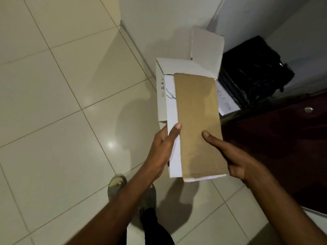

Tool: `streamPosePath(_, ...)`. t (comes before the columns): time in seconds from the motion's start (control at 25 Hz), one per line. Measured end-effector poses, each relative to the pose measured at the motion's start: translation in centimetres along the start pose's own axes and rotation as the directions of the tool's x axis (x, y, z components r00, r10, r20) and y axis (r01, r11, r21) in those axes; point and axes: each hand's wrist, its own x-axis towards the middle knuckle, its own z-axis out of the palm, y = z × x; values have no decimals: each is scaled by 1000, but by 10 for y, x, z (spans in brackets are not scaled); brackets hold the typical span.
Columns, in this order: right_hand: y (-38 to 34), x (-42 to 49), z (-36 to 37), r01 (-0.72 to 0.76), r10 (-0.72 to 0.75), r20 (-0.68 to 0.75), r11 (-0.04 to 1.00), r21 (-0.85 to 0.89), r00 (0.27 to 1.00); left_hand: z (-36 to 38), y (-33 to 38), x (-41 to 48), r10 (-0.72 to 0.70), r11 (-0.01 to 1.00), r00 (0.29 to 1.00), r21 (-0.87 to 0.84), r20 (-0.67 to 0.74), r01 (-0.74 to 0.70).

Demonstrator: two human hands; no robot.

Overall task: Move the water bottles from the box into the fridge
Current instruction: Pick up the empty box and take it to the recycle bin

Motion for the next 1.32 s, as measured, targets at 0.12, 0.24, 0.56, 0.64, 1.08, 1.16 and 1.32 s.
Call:
streamPosePath(0.12,13,-24,-6,89,-73,-101,981,170,992,23,-1,8,127,938,989,333,-76,-95)
streamPosePath(0.24,7,-36,-11,285,-201,-414,946,152,888,42,16,30,117,822,979,570,-164,-3)
streamPosePath(0.56,-47,-59,-26,470,-201,-576,803,367,793,87,98,77,-271,944,886,286,376,168)
streamPosePath(0.64,-69,-58,-47,506,-237,-571,778,373,786,111,115,95,-218,961,897,243,384,129)
streamPosePath(1.08,-212,-9,-196,603,-225,-621,616,506,751,260,149,258,-409,911,891,140,196,387)
streamPosePath(1.16,-236,5,-218,616,-221,-624,576,537,750,283,157,285,-460,888,867,131,193,442)
streamPosePath(1.32,-258,38,-253,658,-162,-682,490,571,713,316,156,331,-548,836,820,85,167,541)
